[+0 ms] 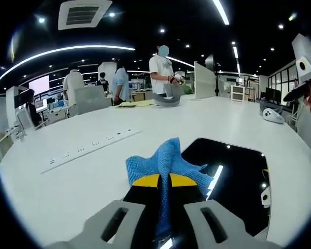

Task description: Wipe the mirror surface with the cleaning cloth until all visible marks leave the cleaned area.

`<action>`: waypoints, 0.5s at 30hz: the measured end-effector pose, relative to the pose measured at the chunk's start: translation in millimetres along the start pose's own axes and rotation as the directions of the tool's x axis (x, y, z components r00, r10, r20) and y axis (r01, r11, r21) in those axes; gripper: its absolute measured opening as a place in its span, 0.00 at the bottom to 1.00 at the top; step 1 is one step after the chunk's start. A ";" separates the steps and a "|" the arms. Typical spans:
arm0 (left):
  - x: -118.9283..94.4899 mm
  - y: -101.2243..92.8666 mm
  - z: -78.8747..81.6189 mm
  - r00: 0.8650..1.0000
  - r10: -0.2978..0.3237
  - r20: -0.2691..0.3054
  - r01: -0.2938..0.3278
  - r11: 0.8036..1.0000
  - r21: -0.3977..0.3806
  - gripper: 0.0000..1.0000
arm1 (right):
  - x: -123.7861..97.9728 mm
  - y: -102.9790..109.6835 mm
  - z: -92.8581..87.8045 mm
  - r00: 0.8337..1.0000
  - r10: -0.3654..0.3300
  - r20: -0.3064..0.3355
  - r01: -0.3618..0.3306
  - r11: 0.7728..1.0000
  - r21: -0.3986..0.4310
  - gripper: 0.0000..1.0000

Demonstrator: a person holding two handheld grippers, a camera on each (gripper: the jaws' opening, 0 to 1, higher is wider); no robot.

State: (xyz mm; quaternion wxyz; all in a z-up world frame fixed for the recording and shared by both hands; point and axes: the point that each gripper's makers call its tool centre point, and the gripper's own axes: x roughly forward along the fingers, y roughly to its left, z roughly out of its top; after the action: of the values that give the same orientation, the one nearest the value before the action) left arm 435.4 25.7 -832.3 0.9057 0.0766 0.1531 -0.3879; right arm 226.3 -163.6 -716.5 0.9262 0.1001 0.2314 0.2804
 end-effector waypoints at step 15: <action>-13.8 -3.0 -4.6 1.000 0.000 -0.010 -0.001 1.000 -0.014 0.03 | 1.8 5.4 1.3 1.000 0.011 0.005 -0.011 1.000 -0.002 0.96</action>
State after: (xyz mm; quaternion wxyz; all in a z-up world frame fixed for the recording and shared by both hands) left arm 423.2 34.1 -832.0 0.9055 0.0720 0.1603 -0.3862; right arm 225.7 -158.2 -714.3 0.9253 0.1010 0.2283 0.2856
